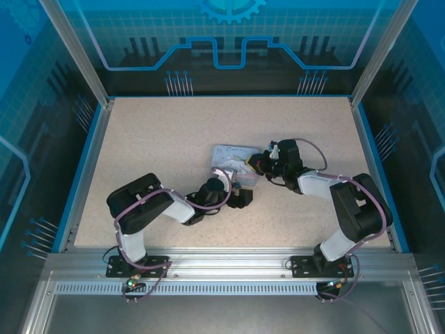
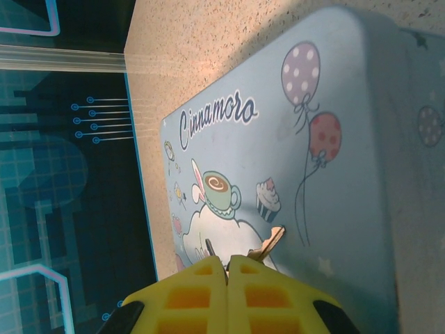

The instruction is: Unlock the padlock with the key

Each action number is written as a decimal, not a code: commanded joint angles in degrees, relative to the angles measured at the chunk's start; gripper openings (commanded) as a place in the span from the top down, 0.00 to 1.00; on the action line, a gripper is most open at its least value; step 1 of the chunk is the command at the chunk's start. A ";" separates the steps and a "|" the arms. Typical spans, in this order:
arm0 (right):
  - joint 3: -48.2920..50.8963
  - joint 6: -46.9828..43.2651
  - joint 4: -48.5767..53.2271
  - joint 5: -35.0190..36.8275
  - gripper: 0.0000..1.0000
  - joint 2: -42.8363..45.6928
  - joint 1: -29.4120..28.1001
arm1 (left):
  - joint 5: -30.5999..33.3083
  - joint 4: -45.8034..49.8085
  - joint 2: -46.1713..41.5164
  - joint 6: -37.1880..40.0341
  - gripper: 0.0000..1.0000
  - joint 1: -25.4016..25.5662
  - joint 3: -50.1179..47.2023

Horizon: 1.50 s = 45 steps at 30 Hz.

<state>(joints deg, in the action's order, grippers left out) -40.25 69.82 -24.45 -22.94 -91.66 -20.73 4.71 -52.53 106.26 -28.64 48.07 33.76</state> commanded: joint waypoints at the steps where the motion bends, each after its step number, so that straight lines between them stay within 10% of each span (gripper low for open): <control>1: -1.28 -0.93 1.09 0.26 1.00 -0.57 -0.80 | -1.19 -3.39 3.04 -3.61 0.06 -0.26 0.51; 38: -2.34 -1.33 2.65 0.51 1.00 -0.97 -0.80 | -0.13 -9.37 7.25 -8.26 0.45 -0.56 -0.26; 45: -2.47 -1.09 2.56 0.45 1.00 -1.46 -0.82 | -0.95 -12.19 7.47 -9.28 0.34 0.71 -0.95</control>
<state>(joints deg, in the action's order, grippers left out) -41.56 69.41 -22.74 -22.92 -92.25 -20.75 4.64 -65.23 112.27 -37.45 47.72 32.97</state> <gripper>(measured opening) 0.064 0.647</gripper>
